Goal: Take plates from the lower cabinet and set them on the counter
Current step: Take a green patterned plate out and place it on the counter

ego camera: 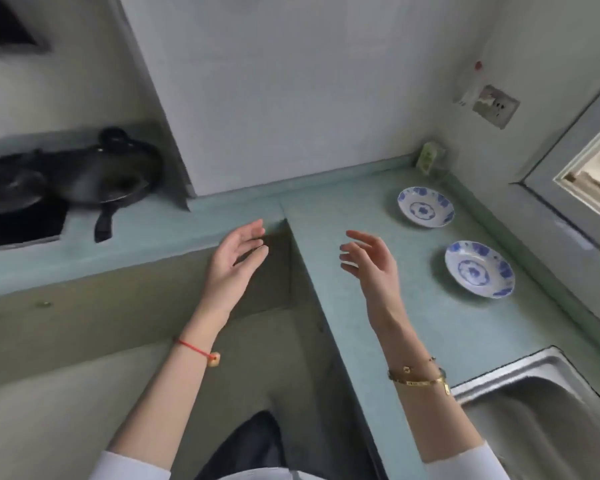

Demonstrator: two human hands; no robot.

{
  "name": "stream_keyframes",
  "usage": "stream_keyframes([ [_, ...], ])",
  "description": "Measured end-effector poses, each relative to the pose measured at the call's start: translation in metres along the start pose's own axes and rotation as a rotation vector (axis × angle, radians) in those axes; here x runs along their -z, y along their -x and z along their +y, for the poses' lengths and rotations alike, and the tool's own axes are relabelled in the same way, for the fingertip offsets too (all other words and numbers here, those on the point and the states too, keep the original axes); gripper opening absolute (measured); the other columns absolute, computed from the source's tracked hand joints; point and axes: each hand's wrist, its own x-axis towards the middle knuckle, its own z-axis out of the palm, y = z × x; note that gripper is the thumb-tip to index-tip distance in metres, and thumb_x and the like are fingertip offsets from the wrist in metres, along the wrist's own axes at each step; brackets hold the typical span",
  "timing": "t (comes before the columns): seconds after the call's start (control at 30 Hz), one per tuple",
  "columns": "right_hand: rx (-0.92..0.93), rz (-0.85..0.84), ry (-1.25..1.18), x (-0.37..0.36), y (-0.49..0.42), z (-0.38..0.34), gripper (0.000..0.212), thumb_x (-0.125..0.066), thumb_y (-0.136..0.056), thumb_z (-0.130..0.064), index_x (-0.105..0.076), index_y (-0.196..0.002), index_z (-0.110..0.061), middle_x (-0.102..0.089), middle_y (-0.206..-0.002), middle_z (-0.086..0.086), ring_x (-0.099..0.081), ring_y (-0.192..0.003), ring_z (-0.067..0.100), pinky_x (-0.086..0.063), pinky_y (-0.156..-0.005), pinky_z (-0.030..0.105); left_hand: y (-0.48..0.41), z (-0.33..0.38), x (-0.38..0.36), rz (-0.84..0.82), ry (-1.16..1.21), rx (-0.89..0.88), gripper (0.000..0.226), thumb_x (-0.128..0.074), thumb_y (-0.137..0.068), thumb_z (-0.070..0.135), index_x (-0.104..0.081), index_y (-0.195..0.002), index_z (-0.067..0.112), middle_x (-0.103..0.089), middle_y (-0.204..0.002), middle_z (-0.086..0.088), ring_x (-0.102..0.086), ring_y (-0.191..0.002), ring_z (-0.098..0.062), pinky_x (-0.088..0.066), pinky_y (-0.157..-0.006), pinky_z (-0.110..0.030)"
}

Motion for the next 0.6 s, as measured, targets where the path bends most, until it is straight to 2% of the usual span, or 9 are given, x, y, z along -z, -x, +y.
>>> stream_keyframes([
  [0.1, -0.008, -0.160, 0.010, -0.052, 0.024, 0.002, 0.021, -0.055, -0.095, -0.006, -0.063, -0.114, -0.009, -0.067, -0.094, 0.010, -0.063, -0.088, 0.017, -0.055, -0.074, 0.021, 0.047, -0.002, 0.065, 0.185, -0.001, 0.034, 0.040, -0.062, -0.093, 0.004, -0.060, -0.132, 0.016, -0.066, -0.130, -0.001, -0.063, -0.116, -0.011, -0.046, -0.110, -0.042],
  [0.23, -0.013, -0.405, 0.042, -0.125, 0.072, 0.010, 0.018, -0.055, -0.095, -0.007, -0.063, -0.111, -0.010, -0.065, -0.096, 0.011, -0.061, -0.088, 0.018, -0.053, -0.084, 0.032, 0.127, -0.004, 0.148, 0.432, -0.013, 0.054, 0.041, -0.064, -0.093, 0.012, -0.060, -0.132, 0.022, -0.067, -0.129, 0.006, -0.063, -0.118, -0.006, -0.047, -0.109, -0.040],
  [0.3, -0.019, -0.493, 0.062, -0.156, 0.096, 0.014, 0.019, -0.056, -0.095, -0.008, -0.063, -0.113, -0.008, -0.065, -0.094, 0.008, -0.062, -0.086, 0.015, -0.054, -0.084, 0.031, 0.163, -0.005, 0.178, 0.531, -0.010, 0.056, 0.041, -0.064, -0.094, 0.016, -0.060, -0.133, 0.025, -0.067, -0.130, 0.007, -0.062, -0.120, -0.006, -0.047, -0.109, -0.040],
  [0.4, -0.036, -0.633, 0.085, -0.209, 0.141, 0.020, 0.016, -0.056, -0.094, -0.007, -0.064, -0.106, -0.014, -0.066, -0.088, 0.004, -0.063, -0.084, 0.013, -0.054, -0.082, 0.028, 0.221, -0.006, 0.222, 0.694, -0.009, 0.054, 0.041, -0.065, -0.094, 0.017, -0.060, -0.133, 0.026, -0.067, -0.130, 0.007, -0.062, -0.121, -0.005, -0.046, -0.109, -0.040],
  [0.6, -0.070, -0.863, 0.132, -0.306, 0.253, 0.046, 0.017, -0.056, -0.092, -0.008, -0.064, -0.106, -0.014, -0.066, -0.092, 0.002, -0.064, -0.083, 0.013, -0.054, -0.086, 0.034, 0.342, -0.014, 0.306, 0.960, 0.015, 0.071, 0.039, -0.065, -0.093, 0.013, -0.062, -0.131, 0.022, -0.068, -0.127, 0.002, -0.063, -0.118, -0.005, -0.046, -0.110, -0.042],
])
